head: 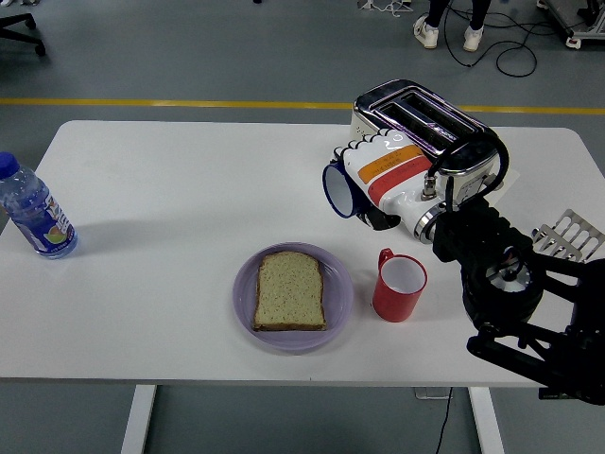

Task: Pick up the cup,pour liquid into bread,place the cup on the desk

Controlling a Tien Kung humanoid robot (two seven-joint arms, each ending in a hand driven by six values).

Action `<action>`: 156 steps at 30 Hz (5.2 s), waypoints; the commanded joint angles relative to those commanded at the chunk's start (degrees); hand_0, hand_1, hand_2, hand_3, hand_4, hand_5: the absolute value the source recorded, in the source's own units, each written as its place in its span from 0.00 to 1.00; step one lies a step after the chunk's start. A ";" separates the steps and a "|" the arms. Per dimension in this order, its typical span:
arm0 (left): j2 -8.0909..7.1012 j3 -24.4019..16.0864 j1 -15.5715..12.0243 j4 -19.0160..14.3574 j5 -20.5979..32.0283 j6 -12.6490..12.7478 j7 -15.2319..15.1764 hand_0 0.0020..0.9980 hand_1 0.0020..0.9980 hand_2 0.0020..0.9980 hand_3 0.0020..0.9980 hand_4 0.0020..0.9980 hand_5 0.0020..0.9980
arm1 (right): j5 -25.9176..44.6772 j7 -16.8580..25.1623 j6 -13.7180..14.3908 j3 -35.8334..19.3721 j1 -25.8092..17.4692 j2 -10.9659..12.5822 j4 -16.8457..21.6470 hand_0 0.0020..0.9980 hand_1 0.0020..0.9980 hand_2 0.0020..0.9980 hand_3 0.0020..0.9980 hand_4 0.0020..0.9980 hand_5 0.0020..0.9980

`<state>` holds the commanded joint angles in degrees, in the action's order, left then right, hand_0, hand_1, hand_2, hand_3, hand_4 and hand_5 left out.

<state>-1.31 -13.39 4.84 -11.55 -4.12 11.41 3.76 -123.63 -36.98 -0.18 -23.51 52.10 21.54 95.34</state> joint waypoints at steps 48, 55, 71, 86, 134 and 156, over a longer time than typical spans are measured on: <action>0.11 -0.76 -0.10 0.05 -0.79 -0.03 0.07 0.63 0.64 0.65 0.50 0.24 0.86 | 12.96 0.00 12.55 -16.52 -10.78 -1.45 -0.88 0.54 0.50 0.61 0.57 0.50 0.00; 0.07 -0.75 -0.24 0.06 -1.03 -0.03 0.05 0.63 0.64 0.65 0.50 0.24 0.86 | 28.68 1.35 20.32 -29.27 -18.17 -2.71 -0.10 0.54 0.50 0.60 0.57 0.50 0.00; 0.20 0.10 -0.74 0.12 -0.94 -0.07 0.05 0.63 0.64 0.65 0.50 0.24 0.86 | 66.17 15.75 29.85 -40.75 -28.72 -2.80 0.20 0.54 0.50 0.60 0.57 0.50 0.00; 0.26 -0.25 -0.83 0.10 -1.44 -0.09 0.05 0.63 0.64 0.65 0.50 0.24 0.86 | 70.76 26.27 36.40 -47.13 -34.46 -1.45 -2.66 0.53 0.47 0.59 0.57 0.51 0.00; -0.07 -0.75 0.45 0.17 -1.91 -0.14 0.05 0.63 0.64 0.65 0.50 0.24 0.86 | 67.33 53.11 23.97 -52.25 -47.79 -13.46 -28.70 0.45 0.45 0.57 0.57 0.50 0.00; 0.11 0.39 -0.16 0.17 -1.63 -0.13 0.07 0.63 0.64 0.65 0.50 0.24 0.86 | 67.87 63.21 25.83 -46.81 -47.47 -14.85 -37.85 0.46 0.47 0.58 0.57 0.54 0.00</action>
<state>-1.20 -13.01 4.68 -11.38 -5.75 11.27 3.84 -55.77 26.24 25.65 -70.31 4.63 6.69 57.49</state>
